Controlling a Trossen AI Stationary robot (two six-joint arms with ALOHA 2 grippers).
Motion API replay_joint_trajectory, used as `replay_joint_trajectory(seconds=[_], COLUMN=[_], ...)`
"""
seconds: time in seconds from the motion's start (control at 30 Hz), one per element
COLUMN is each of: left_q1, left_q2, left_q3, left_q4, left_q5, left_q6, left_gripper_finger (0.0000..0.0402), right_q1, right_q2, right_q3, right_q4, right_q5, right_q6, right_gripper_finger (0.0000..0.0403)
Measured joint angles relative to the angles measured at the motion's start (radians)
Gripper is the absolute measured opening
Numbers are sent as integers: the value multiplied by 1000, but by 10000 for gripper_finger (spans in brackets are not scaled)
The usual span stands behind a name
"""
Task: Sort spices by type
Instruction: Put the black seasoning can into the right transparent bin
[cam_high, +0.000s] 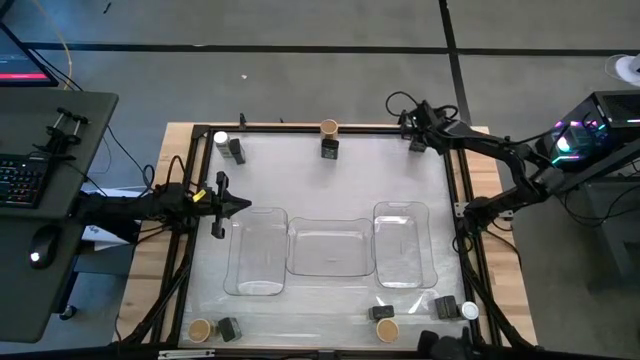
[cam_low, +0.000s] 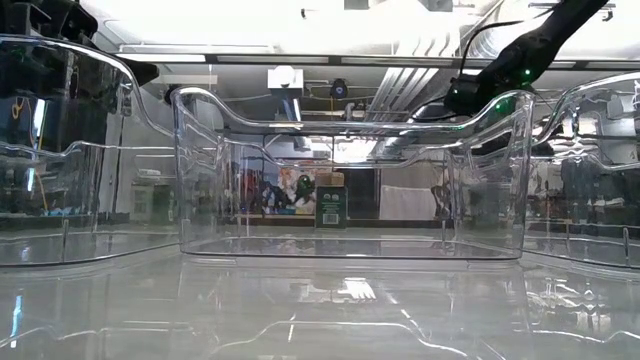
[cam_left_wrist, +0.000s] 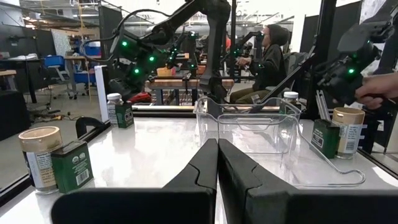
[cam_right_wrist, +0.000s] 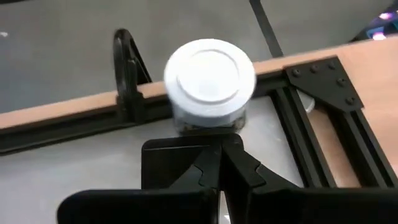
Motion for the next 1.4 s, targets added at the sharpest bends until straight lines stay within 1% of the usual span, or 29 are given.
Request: replay_joint_trajectory(seconds=[0.1,0.27,0.4,0.6,0.87,1.0,1.13,1.27,1.4], left_q1=[0,0,0,0,0,0,0,0,0], left_q2=[0,0,0,0,0,0,0,0,0], left_q3=[0,0,0,0,0,0,0,0,0], left_q4=[0,0,0,0,0,0,0,0,0], left_q5=[0,0,0,0,0,0,0,0,0], left_q6=[0,0,0,0,0,0,0,0,0], left_gripper_finger=[0,0,0,0,0,0,0,0,0], right_q1=[1,3,24,112,268,348,422,457,457], right_q2=[0,0,-2,-3,-23,-72,-150,-275,-387], right_q3=[0,0,2,3,3,0,-6,2,10], right_q4=[31,13,-15,-37,-97,-155,-240,-239,-186], right_q5=[-32,-60,-103,-132,-216,-246,-268,-280,-374], right_q6=[-28,-59,-80,-124,-187,-186,-178,-197,-266], right_gripper_finger=[0,0,0,0,0,0,0,0,0])
